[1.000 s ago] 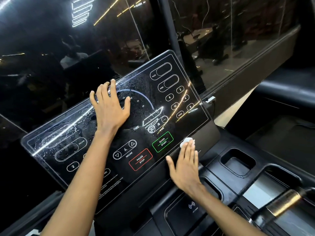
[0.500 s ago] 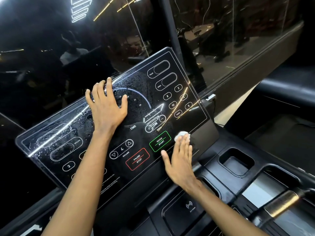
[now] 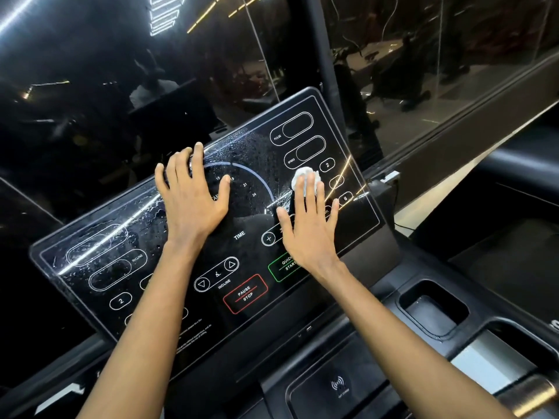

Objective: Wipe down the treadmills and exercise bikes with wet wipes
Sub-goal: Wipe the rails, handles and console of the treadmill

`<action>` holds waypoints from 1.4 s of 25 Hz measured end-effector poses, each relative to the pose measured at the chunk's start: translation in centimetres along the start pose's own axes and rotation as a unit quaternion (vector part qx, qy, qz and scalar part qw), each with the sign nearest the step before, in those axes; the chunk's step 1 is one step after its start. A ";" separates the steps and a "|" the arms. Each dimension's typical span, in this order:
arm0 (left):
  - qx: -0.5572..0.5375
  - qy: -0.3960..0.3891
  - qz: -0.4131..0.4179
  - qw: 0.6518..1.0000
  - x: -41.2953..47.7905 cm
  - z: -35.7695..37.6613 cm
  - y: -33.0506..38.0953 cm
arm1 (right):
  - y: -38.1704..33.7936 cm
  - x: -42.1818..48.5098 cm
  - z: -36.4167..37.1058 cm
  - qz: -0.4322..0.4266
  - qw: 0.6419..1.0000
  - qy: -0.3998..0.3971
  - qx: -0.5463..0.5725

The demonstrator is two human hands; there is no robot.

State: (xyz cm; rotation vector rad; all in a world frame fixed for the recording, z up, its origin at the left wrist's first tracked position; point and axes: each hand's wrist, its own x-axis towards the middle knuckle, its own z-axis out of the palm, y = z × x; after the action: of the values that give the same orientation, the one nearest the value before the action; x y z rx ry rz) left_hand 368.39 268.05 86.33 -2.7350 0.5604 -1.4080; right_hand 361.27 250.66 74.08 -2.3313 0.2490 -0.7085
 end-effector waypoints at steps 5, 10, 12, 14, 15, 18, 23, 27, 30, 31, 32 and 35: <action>0.004 -0.007 -0.006 1.000 0.1 0.0 0.1 | -2.7 1.3 -0.6 -0.112 0.994 -0.018 -0.004; -0.013 -0.043 0.019 0.999 0.9 -0.9 -0.7 | -5.1 6.4 -2.1 -0.053 0.997 0.033 0.055; -0.011 -0.047 0.034 0.998 1.0 -1.0 -1.2 | -6.3 6.7 -1.5 -0.091 0.995 0.029 0.016; -0.009 -0.048 0.042 0.998 1.0 -1.0 -1.5 | -6.9 7.1 -1.3 -0.130 0.991 0.029 -0.014; -0.008 -0.049 0.044 0.998 1.0 -1.1 -1.5 | -6.9 7.6 -1.5 -0.138 0.990 0.035 -0.022; -0.011 -0.055 0.045 0.997 1.1 -1.2 -1.2 | -7.1 9.2 -2.5 -0.095 0.993 0.069 -0.017; -0.036 -0.052 0.043 0.997 1.7 -1.0 -0.3 | -6.9 6.6 -1.4 -0.054 0.995 0.080 -0.016; -0.073 -0.047 0.080 0.993 2.7 -0.6 1.1 | -2.2 0.7 -0.2 0.075 0.996 0.055 0.016; -0.068 -0.055 0.089 0.992 3.4 0.2 2.8 | 0.2 -5.9 1.6 0.076 0.997 0.016 -0.010; -0.068 -0.060 0.086 0.992 3.5 0.4 3.3 | 1.2 -7.5 2.0 0.086 0.996 0.002 -0.016; -0.068 -0.064 0.083 0.992 3.6 0.6 3.7 | 2.4 -8.6 2.3 0.113 0.993 -0.008 -0.015; -0.063 -0.061 0.075 0.993 3.5 1.0 4.2 | 5.1 -10.2 2.3 0.219 0.975 -0.043 -0.004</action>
State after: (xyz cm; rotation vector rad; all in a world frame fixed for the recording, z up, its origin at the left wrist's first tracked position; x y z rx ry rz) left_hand 369.74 262.87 87.79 -2.7799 0.8550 -1.2031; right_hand 354.11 251.74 64.92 -2.1983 0.7005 -0.3856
